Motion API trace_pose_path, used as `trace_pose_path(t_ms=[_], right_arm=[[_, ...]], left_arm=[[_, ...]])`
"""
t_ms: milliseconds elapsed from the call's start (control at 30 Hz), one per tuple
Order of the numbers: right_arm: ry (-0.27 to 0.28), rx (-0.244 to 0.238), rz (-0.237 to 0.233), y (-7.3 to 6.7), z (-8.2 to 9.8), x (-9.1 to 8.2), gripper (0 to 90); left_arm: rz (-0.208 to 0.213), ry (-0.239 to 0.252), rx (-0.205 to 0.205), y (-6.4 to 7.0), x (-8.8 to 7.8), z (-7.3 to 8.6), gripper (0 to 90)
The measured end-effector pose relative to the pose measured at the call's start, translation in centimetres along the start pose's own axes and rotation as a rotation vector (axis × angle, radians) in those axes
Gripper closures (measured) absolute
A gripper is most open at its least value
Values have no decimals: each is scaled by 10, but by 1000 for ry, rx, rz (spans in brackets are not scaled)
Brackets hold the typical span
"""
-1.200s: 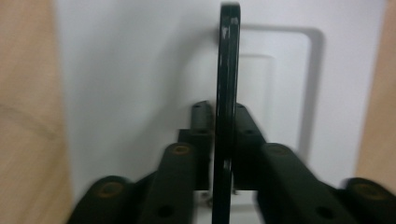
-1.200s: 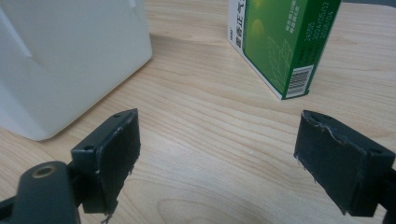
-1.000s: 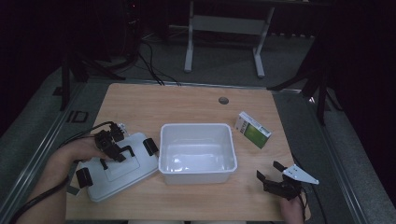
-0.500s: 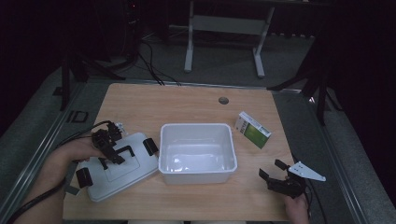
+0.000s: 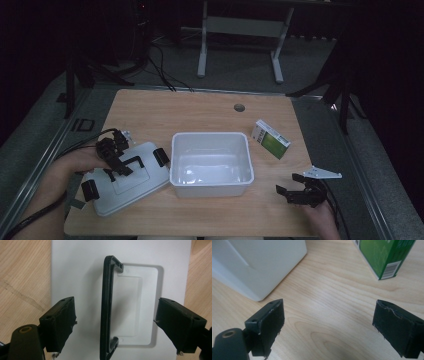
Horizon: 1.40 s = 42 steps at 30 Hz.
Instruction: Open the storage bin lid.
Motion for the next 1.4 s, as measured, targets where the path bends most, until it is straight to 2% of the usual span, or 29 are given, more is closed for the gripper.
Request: trace_pose_path(t_ms=[267, 333, 367, 433, 467, 567, 667, 833, 1200, 1267, 1400], right_arm=[[-177, -40, 21, 2, 2, 2, 96], [-194, -43, 37, 4, 1, 1, 105], [-212, -33, 28, 4, 2, 1, 139], [-225, -29, 19, 4, 2, 1, 135], [-241, -46, 42, 5, 0, 0, 140], [-276, -53, 42, 7, 0, 0, 140], [-331, -76, 35, 8, 3, 1, 140], [-400, -105, -15, 7, 6, 2, 141], [-506, -133, -22, 14, 9, 3, 150], [-530, -145, -43, 14, 8, 3, 152], [-585, -164, -46, 17, 9, 4, 158]], left_arm=[[6, -8, -3, 0, -1, 2, 169], [6, -6, -5, 0, -3, 2, 169], [6, -7, -5, 0, -3, 3, 169], [5, -10, -3, 0, -3, 4, 169], [6, -12, -4, 0, -2, 4, 169], [10, -18, -6, 0, 0, 6, 169], [11, -21, -6, 0, 1, 7, 169], [12, -29, -2, 1, 2, 7, 169], [14, -26, 5, 4, 1, 5, 169], [15, -31, 5, 4, 3, 6, 169], [16, -36, 3, 3, 5, 8, 169]])
Point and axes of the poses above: each handheld gripper's, and its own axes: x roughly forward along the jaws, z roughly out of its underside, y roughly to its right, the point moved 9 cm from there along x, roughly forward along the jaws, and after that the axes turned 11 degrees about -x, right-handed, at the moved point
